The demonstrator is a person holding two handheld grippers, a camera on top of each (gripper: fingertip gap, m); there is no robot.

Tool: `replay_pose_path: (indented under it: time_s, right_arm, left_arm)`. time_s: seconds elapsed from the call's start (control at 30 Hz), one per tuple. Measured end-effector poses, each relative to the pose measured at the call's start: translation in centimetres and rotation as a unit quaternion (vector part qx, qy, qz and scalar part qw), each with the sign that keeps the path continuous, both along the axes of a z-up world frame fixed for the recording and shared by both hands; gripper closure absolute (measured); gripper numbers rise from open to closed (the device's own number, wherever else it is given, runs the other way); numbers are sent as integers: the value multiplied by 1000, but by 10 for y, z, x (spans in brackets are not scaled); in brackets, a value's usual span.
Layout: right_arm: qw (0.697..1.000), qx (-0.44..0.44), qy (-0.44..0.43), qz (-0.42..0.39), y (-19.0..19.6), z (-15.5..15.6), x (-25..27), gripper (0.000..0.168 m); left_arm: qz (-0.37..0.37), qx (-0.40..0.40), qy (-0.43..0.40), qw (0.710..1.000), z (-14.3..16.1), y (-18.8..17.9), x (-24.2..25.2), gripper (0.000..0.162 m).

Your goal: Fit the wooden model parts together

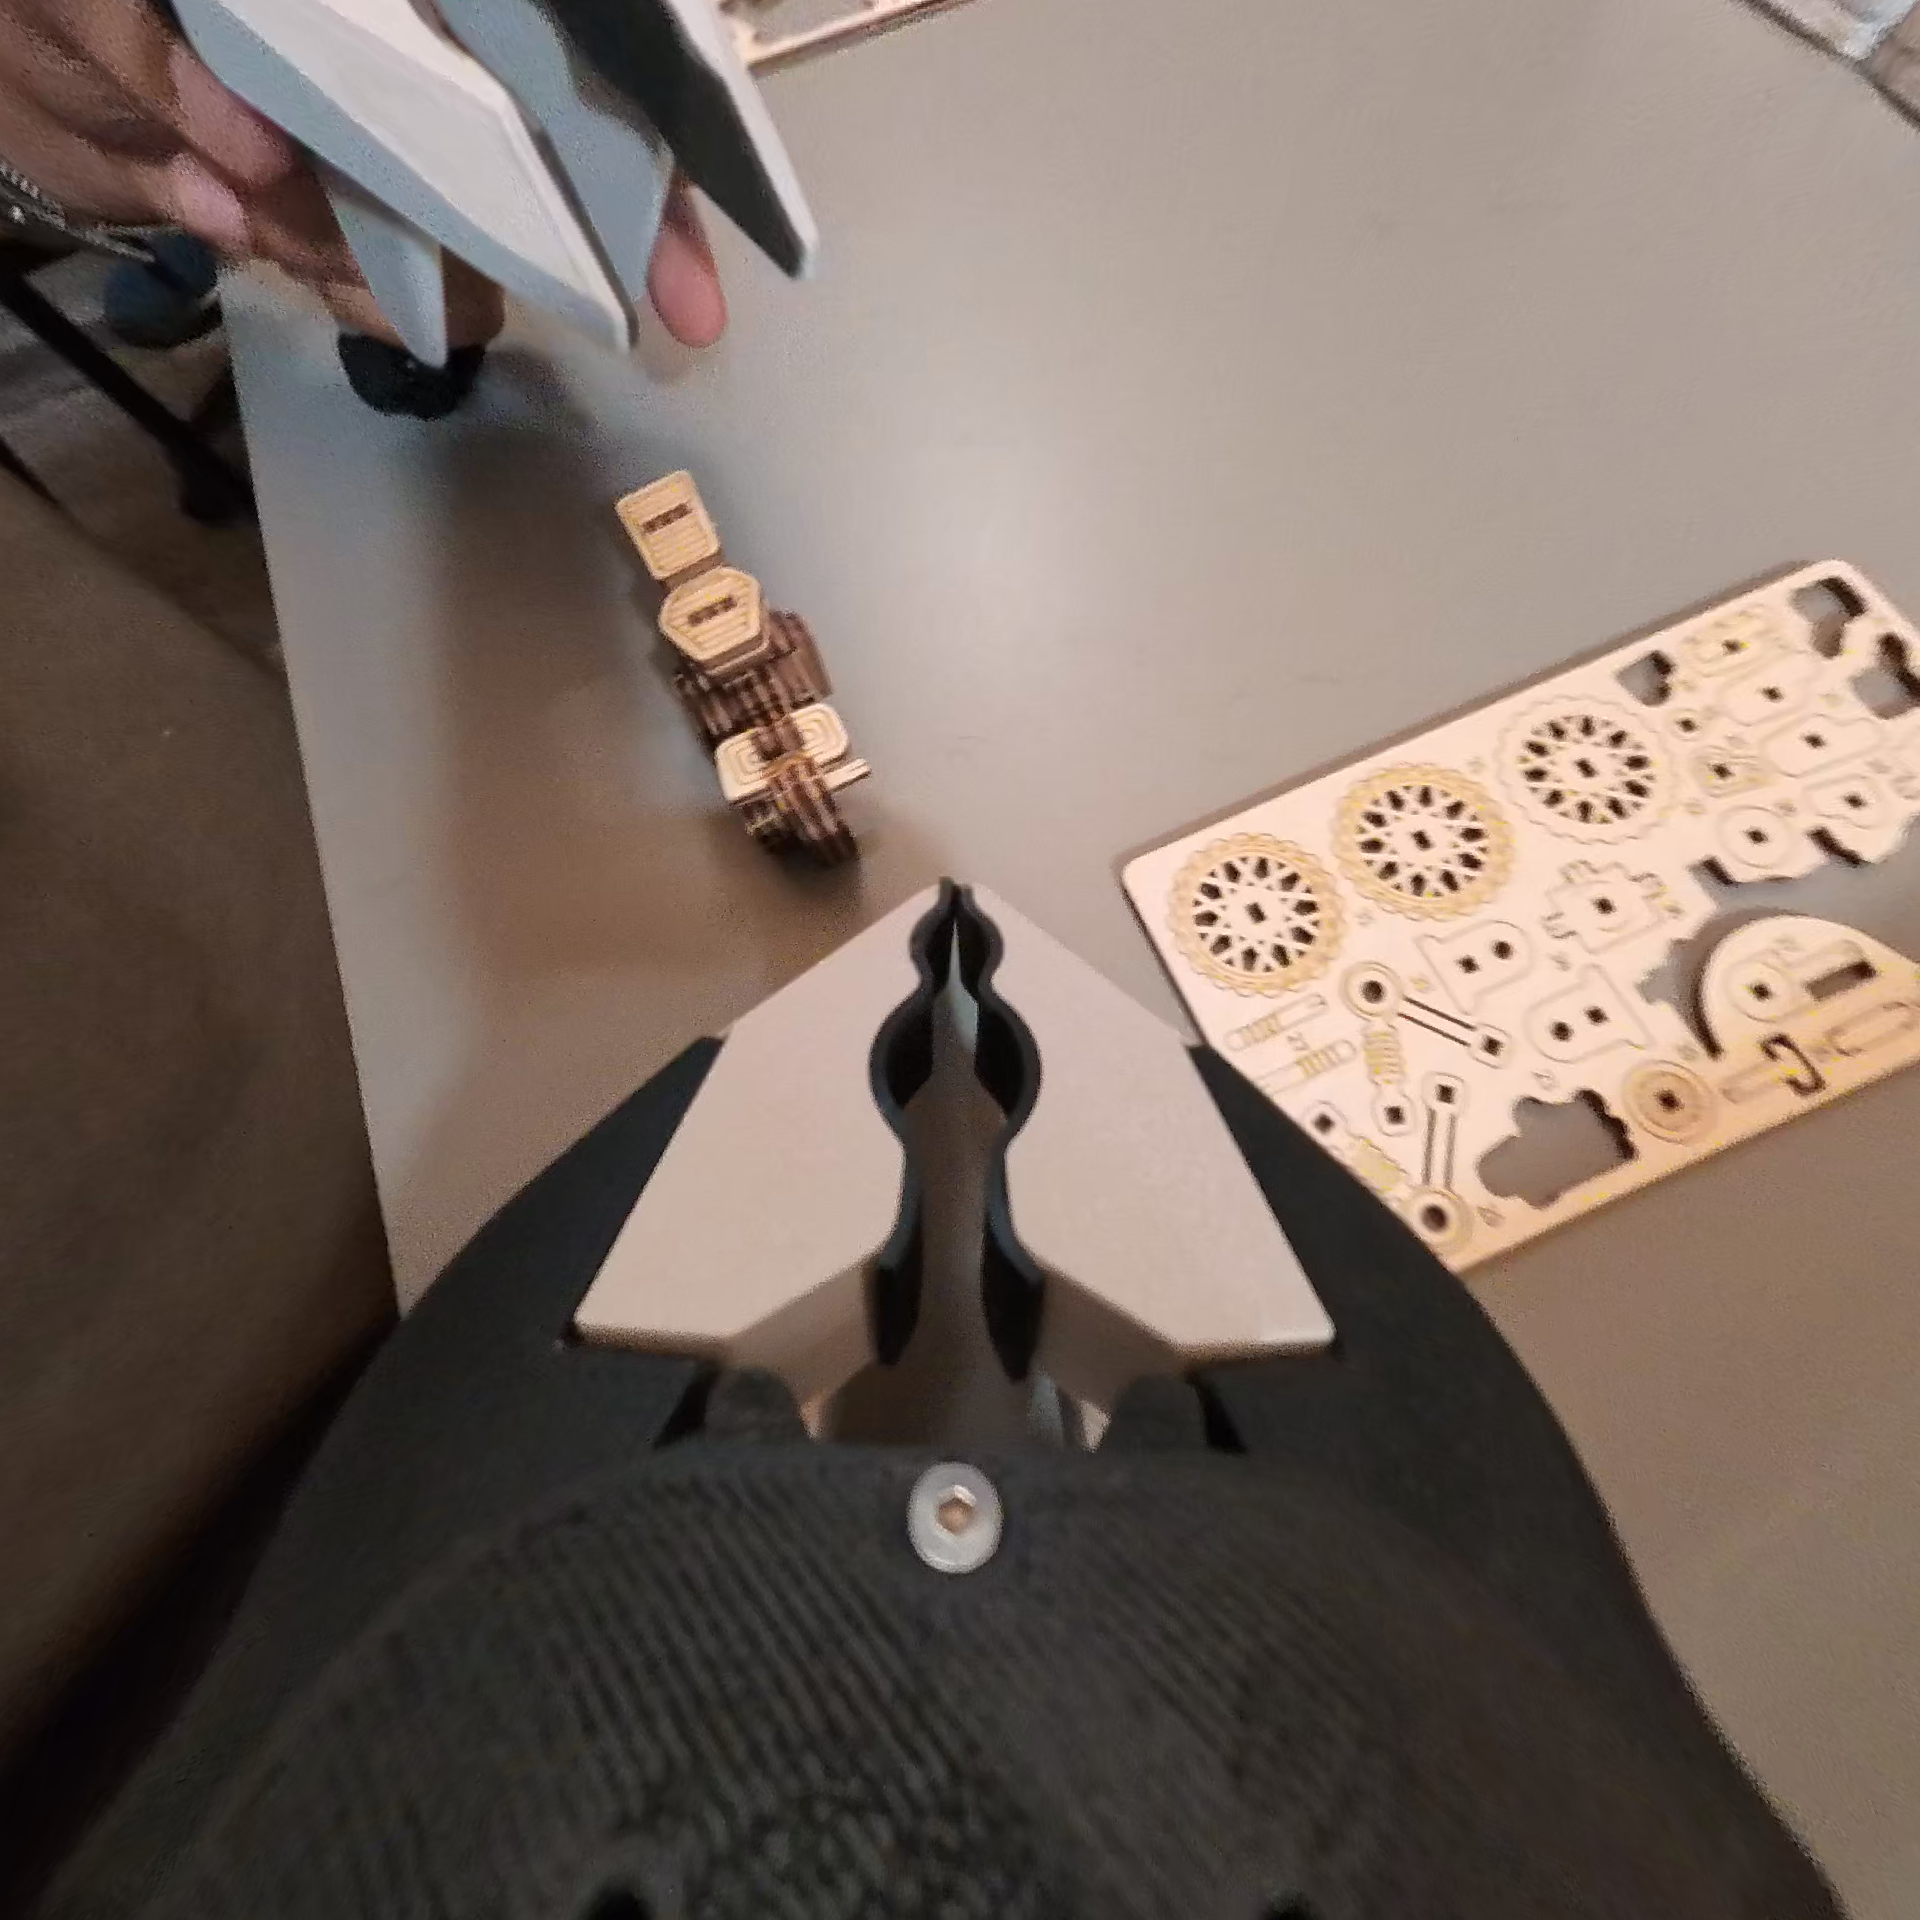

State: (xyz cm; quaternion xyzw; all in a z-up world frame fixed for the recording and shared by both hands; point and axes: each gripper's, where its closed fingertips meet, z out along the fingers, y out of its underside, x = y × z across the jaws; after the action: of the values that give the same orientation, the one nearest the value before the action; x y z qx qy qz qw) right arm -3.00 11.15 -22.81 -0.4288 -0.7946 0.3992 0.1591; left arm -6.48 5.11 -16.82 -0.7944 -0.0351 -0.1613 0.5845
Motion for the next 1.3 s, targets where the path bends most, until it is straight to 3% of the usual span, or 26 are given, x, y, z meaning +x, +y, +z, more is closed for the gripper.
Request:
replay_pose_path:
  time_s: [0.1,0.17,0.2,0.27,0.37,0.53,0.8,1.0,1.3]
  right_arm:
    - [999,-36,19,-26,8,15,-5,168]
    - [996,-59,45,-41,12,28,-9,168]
    - [995,-60,60,-48,14,34,-10,168]
    - [994,-31,84,-64,21,39,-13,168]
    - [991,16,113,-75,23,42,-16,168]
    - [991,-22,104,-85,24,41,-18,168]
    - [977,-167,92,-94,31,61,-16,168]
    - [972,-192,88,-98,37,61,-19,159]
    - [969,-197,100,-108,48,61,-35,168]
  left_arm:
    - [39,32,-13,999,12,-2,-16,139]
    - [76,50,-21,996,20,-5,-31,154]
    - [109,59,0,992,24,-8,-43,162]
    - [180,74,87,977,34,-16,-64,162]
    - [205,76,152,964,37,-18,-67,162]
    - [198,77,68,975,33,-16,-70,162]
    - [216,88,-12,972,31,-23,-88,162]
    - [218,83,-38,972,25,-20,-95,162]
    - [234,76,-117,962,12,-17,-110,161]
